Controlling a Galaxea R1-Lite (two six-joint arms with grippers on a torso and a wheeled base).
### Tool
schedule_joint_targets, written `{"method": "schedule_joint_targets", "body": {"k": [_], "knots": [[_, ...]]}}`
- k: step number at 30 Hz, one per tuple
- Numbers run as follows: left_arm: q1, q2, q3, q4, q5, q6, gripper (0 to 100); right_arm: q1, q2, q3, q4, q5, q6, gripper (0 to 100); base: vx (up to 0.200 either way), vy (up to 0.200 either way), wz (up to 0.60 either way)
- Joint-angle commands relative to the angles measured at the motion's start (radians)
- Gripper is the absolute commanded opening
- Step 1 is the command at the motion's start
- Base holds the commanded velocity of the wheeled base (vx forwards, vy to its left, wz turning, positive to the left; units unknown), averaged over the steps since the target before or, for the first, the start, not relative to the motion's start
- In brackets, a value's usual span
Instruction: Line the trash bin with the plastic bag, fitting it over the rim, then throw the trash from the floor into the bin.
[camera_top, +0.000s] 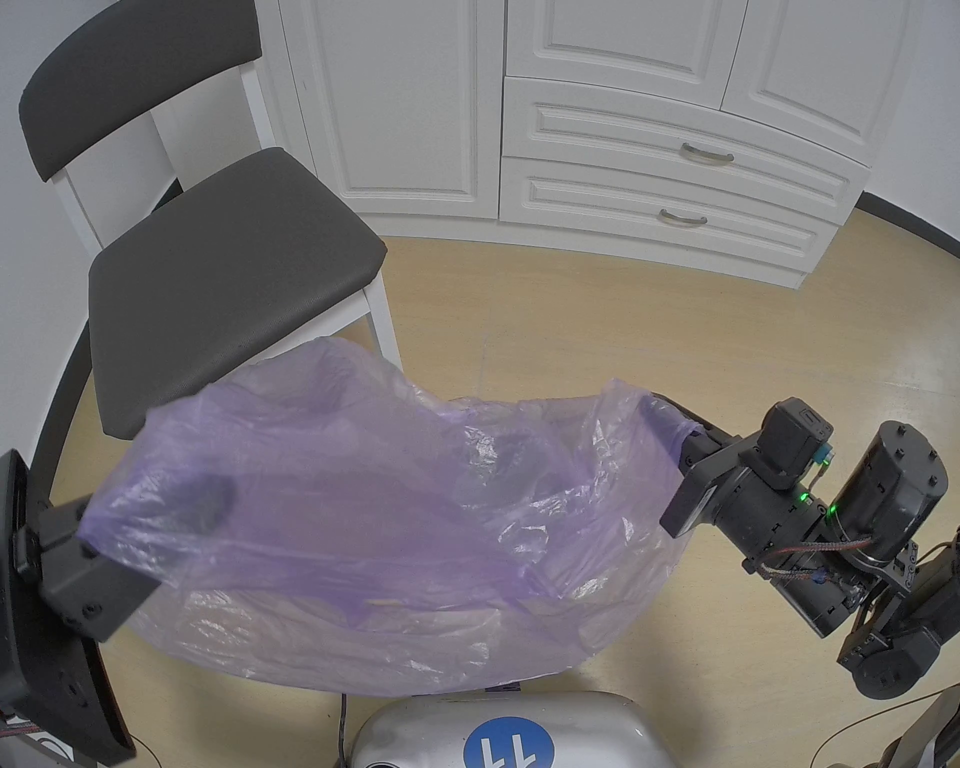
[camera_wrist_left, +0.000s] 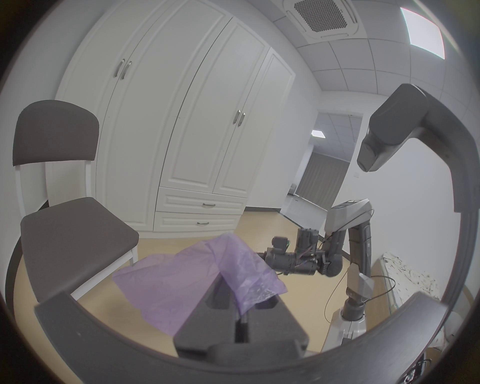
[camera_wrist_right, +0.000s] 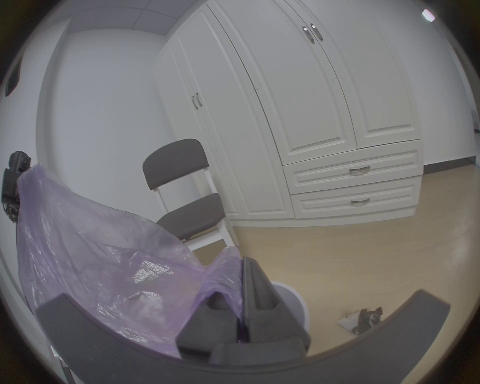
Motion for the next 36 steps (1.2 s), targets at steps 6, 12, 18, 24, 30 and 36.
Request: {"method": "schedule_joint_targets", "body": {"k": [6, 12, 18, 24, 30, 36], "knots": [[0.075, 0.048, 0.011, 0.036, 0.0, 0.006, 0, 0.086, -0.251, -0.087, 0.31, -0.188, -0.027, 0, 0.0, 0.0, 0.0], [0.121, 0.092, 0.022, 0.02, -0.002, 0.016, 0, 0.322, -0.351, -0.158, 0.396, -0.412, -0.034, 0, 0.0, 0.0, 0.0], [0.121, 0.092, 0.025, 0.02, 0.001, 0.03, 0, 0.408, -0.385, -0.19, 0.385, -0.541, -0.099, 0, 0.0, 0.0, 0.0], [0.169, 0.097, 0.045, 0.019, 0.001, 0.073, 0, 0.431, -0.4, -0.161, 0.383, -0.548, -0.163, 0, 0.0, 0.0, 0.0], [0.213, 0.098, 0.064, 0.014, 0.0, 0.118, 0, 0.443, -0.415, -0.104, 0.336, -0.584, -0.255, 0, 0.0, 0.0, 0.0], [0.289, 0.117, 0.076, 0.014, 0.001, 0.159, 0, 0.356, -0.415, -0.041, 0.331, -0.59, -0.33, 0, 0.0, 0.0, 0.0]]}}
